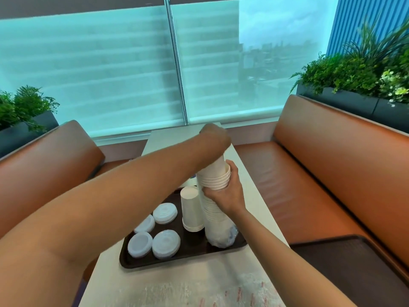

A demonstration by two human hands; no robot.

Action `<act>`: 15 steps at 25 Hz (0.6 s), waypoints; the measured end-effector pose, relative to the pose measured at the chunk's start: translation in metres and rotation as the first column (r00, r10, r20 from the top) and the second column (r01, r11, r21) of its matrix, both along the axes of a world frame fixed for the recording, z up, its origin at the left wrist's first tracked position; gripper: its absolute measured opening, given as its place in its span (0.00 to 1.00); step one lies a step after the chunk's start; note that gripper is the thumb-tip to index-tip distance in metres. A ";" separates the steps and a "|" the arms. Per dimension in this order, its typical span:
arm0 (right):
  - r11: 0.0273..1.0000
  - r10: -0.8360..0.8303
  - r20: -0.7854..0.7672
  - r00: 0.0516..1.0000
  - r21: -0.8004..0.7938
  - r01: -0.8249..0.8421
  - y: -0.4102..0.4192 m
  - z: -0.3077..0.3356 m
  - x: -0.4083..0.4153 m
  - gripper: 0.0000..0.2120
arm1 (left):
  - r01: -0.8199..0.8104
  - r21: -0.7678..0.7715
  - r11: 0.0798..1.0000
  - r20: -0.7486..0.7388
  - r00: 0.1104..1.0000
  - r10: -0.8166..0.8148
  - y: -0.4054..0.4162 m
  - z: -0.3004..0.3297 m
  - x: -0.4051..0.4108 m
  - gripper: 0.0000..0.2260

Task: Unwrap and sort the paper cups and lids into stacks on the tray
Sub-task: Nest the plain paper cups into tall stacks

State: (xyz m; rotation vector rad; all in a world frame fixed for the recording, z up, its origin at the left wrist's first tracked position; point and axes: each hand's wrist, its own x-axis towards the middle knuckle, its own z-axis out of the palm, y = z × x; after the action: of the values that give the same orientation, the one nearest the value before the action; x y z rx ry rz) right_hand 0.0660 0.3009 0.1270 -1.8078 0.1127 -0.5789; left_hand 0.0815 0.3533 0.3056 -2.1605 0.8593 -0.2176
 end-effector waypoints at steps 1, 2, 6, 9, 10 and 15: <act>1.000 0.008 0.004 1.000 -0.009 -0.008 0.000 0.001 -0.001 0.45 | -0.012 -0.012 1.000 0.046 0.999 0.012 0.008 0.002 0.002 0.23; 0.999 0.026 0.005 1.000 -0.024 -0.026 0.001 0.002 -0.002 0.44 | 0.028 -0.011 1.000 0.101 0.994 -0.027 0.019 0.006 0.003 0.26; 1.000 0.025 0.024 0.999 -0.018 -0.024 0.007 0.003 -0.004 0.41 | 0.079 -0.076 0.994 0.154 0.986 -0.067 0.047 0.012 0.009 0.30; 0.998 -0.006 0.044 0.999 0.070 0.003 0.002 -0.001 -0.002 0.42 | 0.111 -0.349 0.931 0.100 0.992 -0.081 0.068 0.032 0.013 0.35; 0.997 0.002 0.041 0.999 0.076 -0.005 0.000 -0.002 -0.002 0.42 | 0.072 -0.495 0.866 0.034 0.997 -0.063 0.077 0.032 0.016 0.36; 0.999 -0.003 0.027 1.000 0.038 0.002 -0.002 -0.003 0.002 0.43 | -0.288 -0.957 -0.013 -0.288 0.957 -0.033 0.108 -0.053 0.057 0.39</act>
State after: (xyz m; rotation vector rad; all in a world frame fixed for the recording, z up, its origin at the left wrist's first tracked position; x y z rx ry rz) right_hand 0.0678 0.2988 0.1244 -1.7630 0.1069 -0.5994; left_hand 0.1381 0.4613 0.2523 -3.7706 0.5822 -0.6869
